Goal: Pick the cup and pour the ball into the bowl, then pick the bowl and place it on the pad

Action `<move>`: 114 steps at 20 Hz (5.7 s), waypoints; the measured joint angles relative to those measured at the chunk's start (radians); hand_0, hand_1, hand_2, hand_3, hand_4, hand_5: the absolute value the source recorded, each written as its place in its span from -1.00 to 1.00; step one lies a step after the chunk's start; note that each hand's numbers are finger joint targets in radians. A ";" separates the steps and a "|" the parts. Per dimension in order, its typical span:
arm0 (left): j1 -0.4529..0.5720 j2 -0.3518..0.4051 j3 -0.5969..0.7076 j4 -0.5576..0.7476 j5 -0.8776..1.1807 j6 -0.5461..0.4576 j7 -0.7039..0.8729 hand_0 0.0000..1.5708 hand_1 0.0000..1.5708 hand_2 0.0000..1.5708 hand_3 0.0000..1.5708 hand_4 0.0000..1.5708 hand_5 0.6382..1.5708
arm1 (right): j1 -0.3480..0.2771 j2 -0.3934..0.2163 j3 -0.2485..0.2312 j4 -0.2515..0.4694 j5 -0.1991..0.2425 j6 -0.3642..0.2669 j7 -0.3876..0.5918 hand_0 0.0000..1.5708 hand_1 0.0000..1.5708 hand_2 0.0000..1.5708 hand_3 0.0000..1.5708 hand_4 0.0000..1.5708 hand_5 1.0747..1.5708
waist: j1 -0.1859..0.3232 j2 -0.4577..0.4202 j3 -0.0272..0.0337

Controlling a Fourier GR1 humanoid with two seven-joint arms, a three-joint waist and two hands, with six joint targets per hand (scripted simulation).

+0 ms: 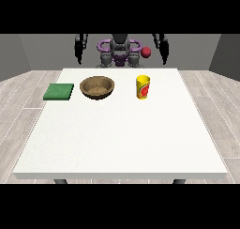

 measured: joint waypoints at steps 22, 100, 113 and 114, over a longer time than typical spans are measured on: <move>-0.115 -0.076 -0.037 -0.277 0.245 0.036 0.309 -1.00 -1.00 -1.00 -1.00 -1.00 0.86 | -0.307 0.088 0.384 -0.238 0.010 -0.449 0.502 -1.00 -1.00 -1.00 -1.00 -0.83 1.00 | 0.009 -0.327 -0.0067; -0.793 0.096 -0.025 1.043 -0.445 0.640 -0.452 0.80 0.80 1.00 1.00 0.31 0.96 | -0.290 -0.203 -0.266 -0.362 -0.441 0.116 0.293 -1.00 -1.00 -1.00 -1.00 -0.59 0.97 | -0.246 0.124 -0.0044; -0.987 0.115 -0.265 1.236 -0.877 0.852 -0.062 0.74 0.74 0.94 1.00 0.13 0.90 | -0.351 -0.187 -0.234 -0.281 -0.406 0.106 0.285 -1.00 -1.00 -1.00 -1.00 -0.52 0.98 | -0.252 0.110 -0.0031; -1.002 0.095 -0.298 1.256 -0.922 0.851 -0.022 0.71 0.71 0.91 0.95 0.19 0.87 | -0.357 -0.185 -0.231 -0.264 -0.397 0.103 0.281 -1.00 -1.00 -1.00 -1.00 -0.54 0.98 | -0.245 0.100 -0.0030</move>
